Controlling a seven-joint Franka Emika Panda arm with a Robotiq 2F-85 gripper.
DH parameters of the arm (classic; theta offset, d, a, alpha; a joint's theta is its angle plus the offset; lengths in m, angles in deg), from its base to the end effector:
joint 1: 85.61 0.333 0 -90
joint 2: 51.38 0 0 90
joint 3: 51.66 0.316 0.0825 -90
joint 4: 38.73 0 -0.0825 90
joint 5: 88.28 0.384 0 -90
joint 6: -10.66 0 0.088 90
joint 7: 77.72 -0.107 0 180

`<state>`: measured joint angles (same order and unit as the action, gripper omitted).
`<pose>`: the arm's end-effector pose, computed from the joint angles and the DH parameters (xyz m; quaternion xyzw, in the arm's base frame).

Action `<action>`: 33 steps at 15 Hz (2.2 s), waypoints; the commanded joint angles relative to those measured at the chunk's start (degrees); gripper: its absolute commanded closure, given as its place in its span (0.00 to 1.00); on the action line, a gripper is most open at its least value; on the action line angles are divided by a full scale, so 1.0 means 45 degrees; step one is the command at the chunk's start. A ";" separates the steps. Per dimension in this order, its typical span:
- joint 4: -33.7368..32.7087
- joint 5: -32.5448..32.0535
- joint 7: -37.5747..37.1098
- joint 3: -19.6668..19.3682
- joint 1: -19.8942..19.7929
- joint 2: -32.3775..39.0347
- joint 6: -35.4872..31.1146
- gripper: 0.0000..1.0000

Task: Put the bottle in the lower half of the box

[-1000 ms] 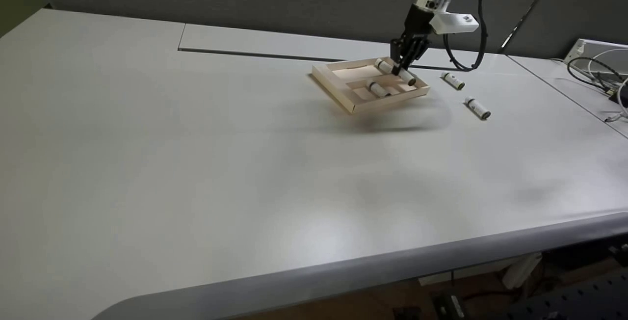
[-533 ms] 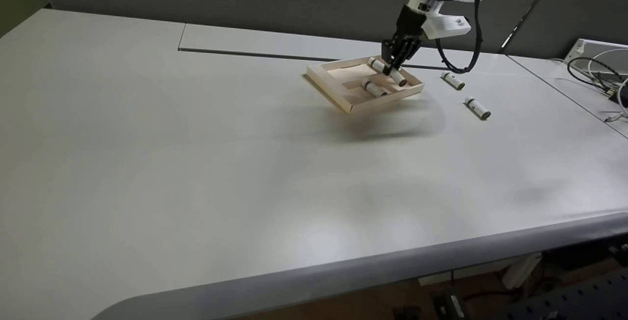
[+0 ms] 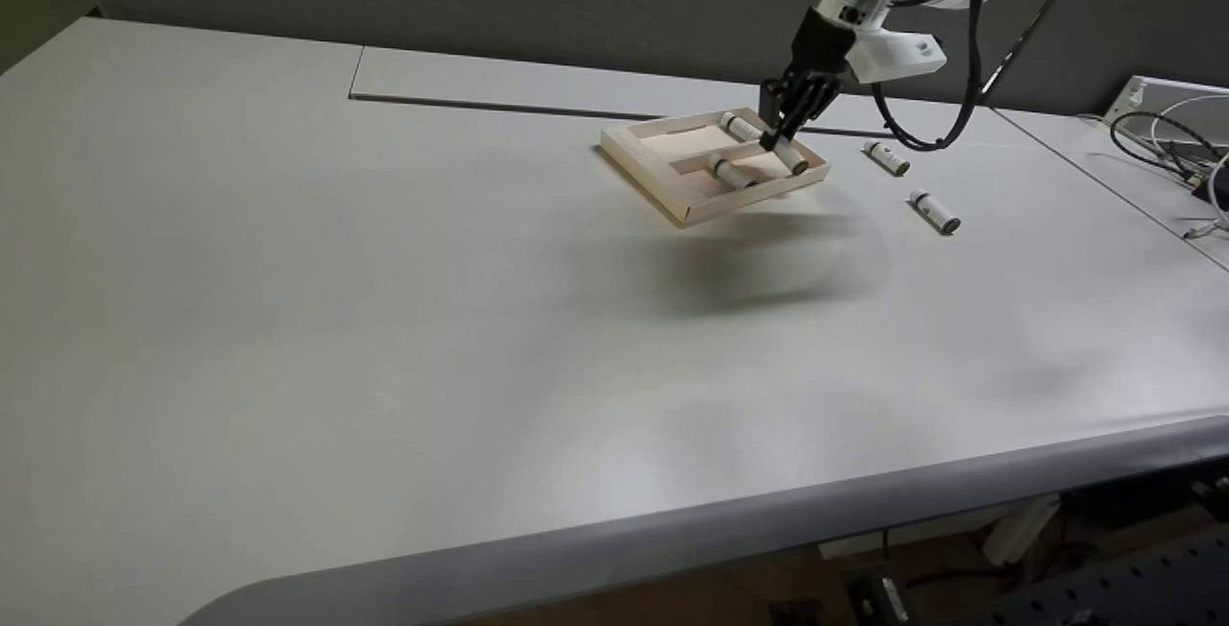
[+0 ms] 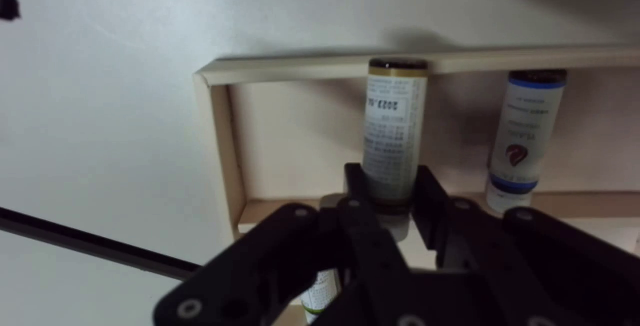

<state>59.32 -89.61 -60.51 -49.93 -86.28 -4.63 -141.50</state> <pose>0.6764 0.0112 0.1286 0.9845 0.1628 0.0644 0.0045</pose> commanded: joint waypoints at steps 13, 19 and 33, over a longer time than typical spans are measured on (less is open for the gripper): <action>0.1060 -0.0016 -0.0310 0.0397 -0.0663 -0.0979 -0.0018 0.93; 0.0742 -0.0013 -0.0248 0.0421 -0.0802 -0.0627 -0.0168 0.93; -0.0657 -0.0121 -0.0306 0.0339 -0.0733 0.0268 -0.0002 0.93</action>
<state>58.82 -89.45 -60.66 -48.61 -89.35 -4.43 -142.53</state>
